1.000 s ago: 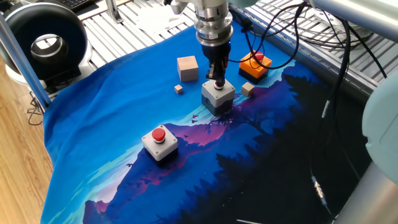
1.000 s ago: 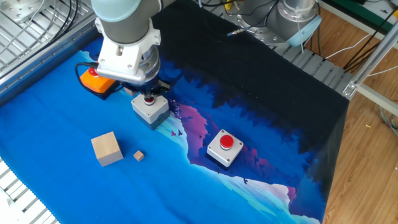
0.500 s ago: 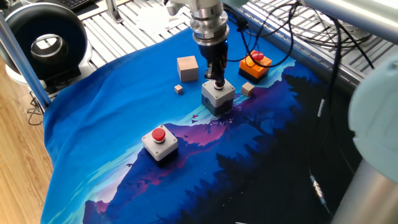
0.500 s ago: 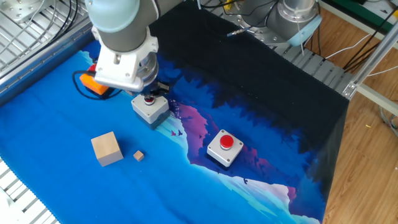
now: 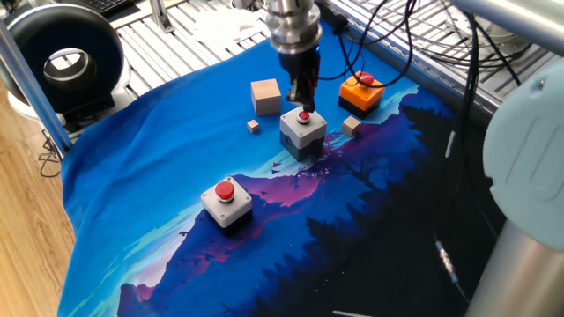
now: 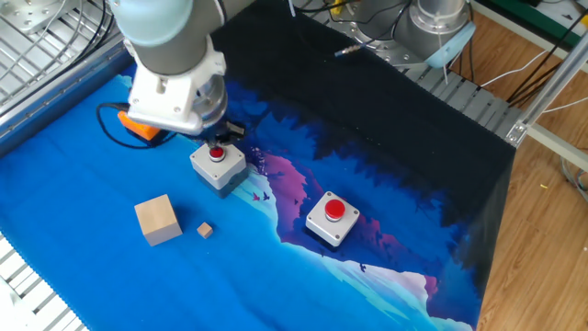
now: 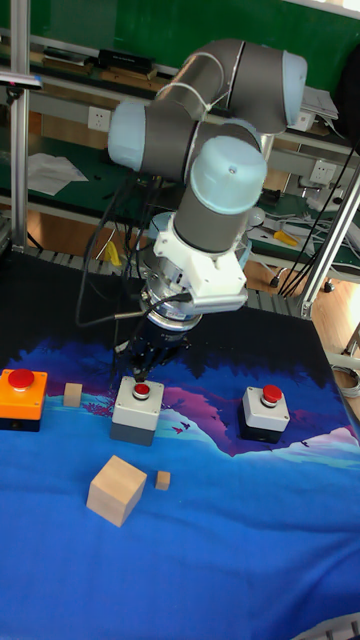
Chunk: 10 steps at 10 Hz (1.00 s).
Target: Press three buttons from left to right in sequence
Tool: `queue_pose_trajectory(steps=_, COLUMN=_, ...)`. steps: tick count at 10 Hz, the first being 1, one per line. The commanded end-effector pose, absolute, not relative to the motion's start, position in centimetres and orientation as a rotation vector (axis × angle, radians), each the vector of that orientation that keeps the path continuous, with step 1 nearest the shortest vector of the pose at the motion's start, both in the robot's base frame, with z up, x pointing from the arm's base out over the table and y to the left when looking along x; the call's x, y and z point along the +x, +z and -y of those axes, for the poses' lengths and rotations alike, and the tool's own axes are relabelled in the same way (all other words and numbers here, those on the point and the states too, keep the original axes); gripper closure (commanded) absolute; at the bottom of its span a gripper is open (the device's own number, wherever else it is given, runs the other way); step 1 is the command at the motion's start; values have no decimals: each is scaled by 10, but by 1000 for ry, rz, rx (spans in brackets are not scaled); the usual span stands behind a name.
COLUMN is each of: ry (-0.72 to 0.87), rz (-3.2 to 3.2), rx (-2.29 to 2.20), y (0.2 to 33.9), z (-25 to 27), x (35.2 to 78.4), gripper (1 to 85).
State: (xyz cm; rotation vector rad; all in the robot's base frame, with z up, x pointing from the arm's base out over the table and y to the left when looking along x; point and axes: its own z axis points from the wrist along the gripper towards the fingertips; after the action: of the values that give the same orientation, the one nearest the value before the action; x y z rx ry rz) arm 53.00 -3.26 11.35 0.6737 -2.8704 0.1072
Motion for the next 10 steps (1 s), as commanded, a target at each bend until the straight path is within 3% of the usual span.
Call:
queue_pose_trajectory(steps=1, ry=19, rz=2958, rx=632, y=141, z=36, x=539, gripper=847)
queue_pose_trajectory(steps=6, ry=-194, rz=3066, rx=275, y=149, z=-10, x=542, gripper=847)
queue_pose_trajectory(steps=10, ry=-28, rz=3170, rx=543, y=148, z=13, x=576, gripper=847)
